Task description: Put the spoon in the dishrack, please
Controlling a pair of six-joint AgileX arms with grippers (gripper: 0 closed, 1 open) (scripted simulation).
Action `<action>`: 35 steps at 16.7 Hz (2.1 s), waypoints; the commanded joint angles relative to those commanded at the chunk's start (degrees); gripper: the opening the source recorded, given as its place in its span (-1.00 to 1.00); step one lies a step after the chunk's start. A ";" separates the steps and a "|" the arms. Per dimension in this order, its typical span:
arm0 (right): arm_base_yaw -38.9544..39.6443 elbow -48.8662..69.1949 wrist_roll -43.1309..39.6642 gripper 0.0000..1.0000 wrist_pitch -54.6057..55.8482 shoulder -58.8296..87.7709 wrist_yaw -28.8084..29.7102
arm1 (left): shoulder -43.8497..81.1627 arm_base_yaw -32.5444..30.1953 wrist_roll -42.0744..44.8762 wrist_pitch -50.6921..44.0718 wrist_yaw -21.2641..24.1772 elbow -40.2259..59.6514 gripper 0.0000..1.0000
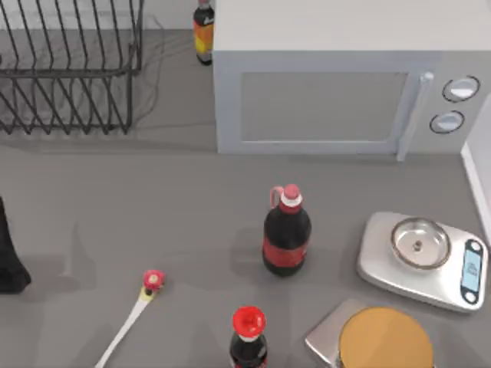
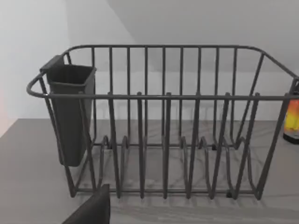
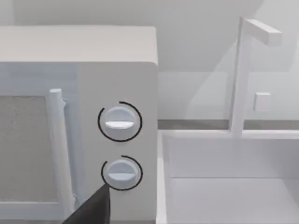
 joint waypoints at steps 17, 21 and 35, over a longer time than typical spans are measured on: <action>0.00 0.00 0.00 1.00 0.00 0.00 0.00 | 61.06 -22.11 -3.60 -41.81 -0.08 38.52 1.00; 0.00 0.00 0.00 1.00 0.00 0.00 0.00 | 76.75 -28.10 -4.55 -52.86 -0.02 49.00 1.00; 0.00 0.00 0.00 1.00 0.00 0.00 0.00 | 88.25 -31.58 -4.99 -54.88 -0.03 53.30 1.00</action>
